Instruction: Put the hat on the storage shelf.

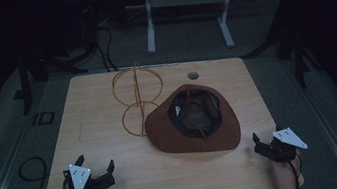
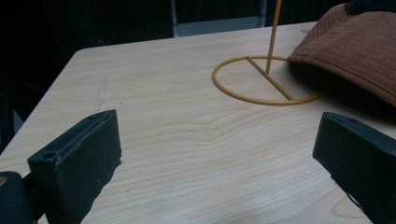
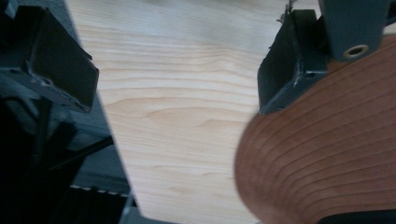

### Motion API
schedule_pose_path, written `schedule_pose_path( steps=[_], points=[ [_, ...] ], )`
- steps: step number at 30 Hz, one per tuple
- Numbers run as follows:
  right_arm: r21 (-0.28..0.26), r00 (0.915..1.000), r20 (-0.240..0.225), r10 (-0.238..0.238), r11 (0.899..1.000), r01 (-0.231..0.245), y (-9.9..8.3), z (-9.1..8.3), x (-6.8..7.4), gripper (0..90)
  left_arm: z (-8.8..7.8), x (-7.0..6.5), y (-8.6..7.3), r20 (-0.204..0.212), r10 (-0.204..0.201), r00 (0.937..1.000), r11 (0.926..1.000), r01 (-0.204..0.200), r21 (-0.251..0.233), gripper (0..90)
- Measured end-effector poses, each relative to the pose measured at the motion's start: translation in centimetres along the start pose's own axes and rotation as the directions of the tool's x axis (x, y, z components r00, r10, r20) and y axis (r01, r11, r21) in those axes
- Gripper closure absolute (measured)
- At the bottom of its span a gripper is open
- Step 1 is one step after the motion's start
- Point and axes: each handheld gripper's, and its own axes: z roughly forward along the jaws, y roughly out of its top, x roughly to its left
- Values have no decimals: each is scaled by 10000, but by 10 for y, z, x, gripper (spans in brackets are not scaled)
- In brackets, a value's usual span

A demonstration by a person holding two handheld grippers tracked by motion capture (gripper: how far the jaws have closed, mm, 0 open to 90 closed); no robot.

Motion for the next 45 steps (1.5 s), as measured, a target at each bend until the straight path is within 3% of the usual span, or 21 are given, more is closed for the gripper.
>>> schedule_pose_path(
  steps=[5, 11, 13, 16, 17, 18, 19, 24, 28, 33, 38, 40, 43, 44, 45],
  points=[
    [236, 9965, -435, -711, 9971, 722, 4, 0, 14, 126, 0, -2, 0, 67, 60, 10000, 10000, -60, 52, 17],
    [498, 9900, -812, -1157, 9915, 1199, 10, -1, 26, 127, 0, -2, 0, 118, 106, 9999, 9998, -107, 141, 17],
    [472, 9878, -1163, -1034, 9929, 1095, 14, -3, 30, 127, 0, -2, 0, 132, 95, 9999, 9998, -97, 157, 18],
    [498, 9780, -1925, -809, 9945, 921, 23, -4, 35, 127, 0, -3, 0, 198, 161, 9997, 9997, -165, 190, 18],
    [498, 9780, -1925, -809, 9945, 921, 23, -4, 35, 127, 0, -3, 0, 198, 161, 9997, 9997, -165, 190, 17],
    [499, 9734, -2154, -781, 9946, 908, 27, -4, 36, 127, 1, -4, 0, 216, 215, 9995, 9996, -219, 203, 17],
    [432, 9635, -2565, -762, 9950, 902, 35, -4, 38, 127, 1, -5, 0, 249, 222, 9994, 9995, -227, 207, 17],
    [417, 9584, -2765, -712, 9954, 860, 56, -4, 43, 130, 1, -7, 0, 516, 103, 9986, 9998, -111, 153, 17],
    [471, 9581, -2800, -606, 9959, 767, 71, -1, 44, 132, 0, -11, 2, 551, 473, 9974, 9987, -483, 184, 17],
    [647, 9448, -3251, -411, 9957, 656, 95, 6, 45, 127, 0, -16, 3, 813, 591, 9949, 9975, -620, 337, 18],
    [820, 9440, -3268, -448, 9938, 755, 115, 17, 50, 120, 0, -21, 5, 1194, 257, 9925, 9967, -346, 732, 17],
    [816, 9501, -3074, -533, 9933, 821, 120, 23, 54, 113, -1, -22, 6, 1313, 221, 9911, 9961, -331, 819, 17],
    [1071, 9335, -3586, -80, 9930, 497, 129, 34, 57, 139, -1, -25, 6, 1447, 425, 9886, 9946, -556, 878, 18],
    [1059, 9303, -3665, -117, 9929, 541, 131, 38, 59, 147, -1, -26, 6, 1525, 477, 9871, 9942, -616, 877, 17],
    [1031, 9327, -3600, -198, 9928, 609, 133, 42, 61, 148, -1, -27, 7, 1580, 474, 9863, 9944, -616, 863, 17]
  ],
)
